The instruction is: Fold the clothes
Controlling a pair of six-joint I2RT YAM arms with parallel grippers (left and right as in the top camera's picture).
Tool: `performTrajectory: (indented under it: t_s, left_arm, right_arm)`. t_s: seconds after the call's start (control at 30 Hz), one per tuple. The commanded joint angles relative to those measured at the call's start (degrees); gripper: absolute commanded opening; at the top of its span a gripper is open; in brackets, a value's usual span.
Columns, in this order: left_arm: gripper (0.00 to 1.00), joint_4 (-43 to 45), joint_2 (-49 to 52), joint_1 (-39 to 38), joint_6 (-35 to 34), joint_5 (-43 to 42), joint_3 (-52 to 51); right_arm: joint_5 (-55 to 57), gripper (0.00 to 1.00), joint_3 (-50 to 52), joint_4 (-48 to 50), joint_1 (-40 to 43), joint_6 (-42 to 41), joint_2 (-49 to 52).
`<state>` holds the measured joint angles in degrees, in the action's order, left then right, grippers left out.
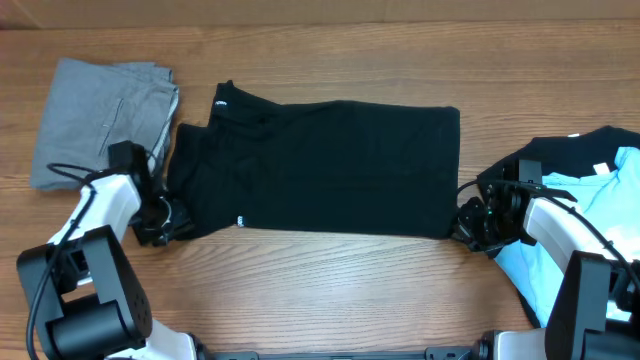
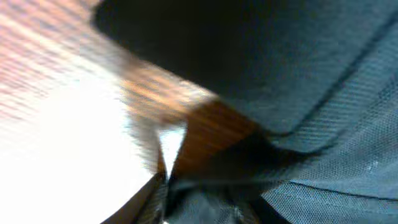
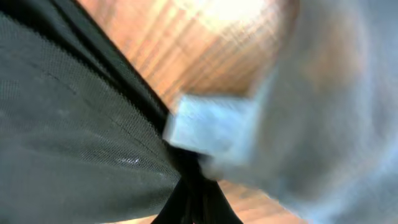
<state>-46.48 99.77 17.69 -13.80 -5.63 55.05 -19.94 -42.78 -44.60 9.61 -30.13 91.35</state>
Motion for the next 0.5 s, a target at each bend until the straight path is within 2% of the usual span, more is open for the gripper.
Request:
performTrajectory:
  t_s: [0.0,0.1,0.27,0.47]
  left_arm:
    - [0.27,-2.01,-0.44,3.21,1.22,-0.17,-0.57]
    - [0.22,-4.44,-0.46,5.88,1.62,0.07,-0.55]
    - [0.2,-7.78,-0.61,11.08,3.67,0.22,0.09]
    - [0.24,-8.55,-4.15,12.72,5.55,-1.75,2.29]
  right_arm:
    - [5.09,0.04,0.46,-5.42,-0.28,-0.13,0.07]
    - [8.48,0.04,0.46,-9.55,-0.28,-0.09,-0.07]
    - [11.41,0.04,0.33,-13.42,-0.28,0.35,-0.17]
    - [11.37,0.07,0.26,-14.45,-0.26,1.9,-0.7]
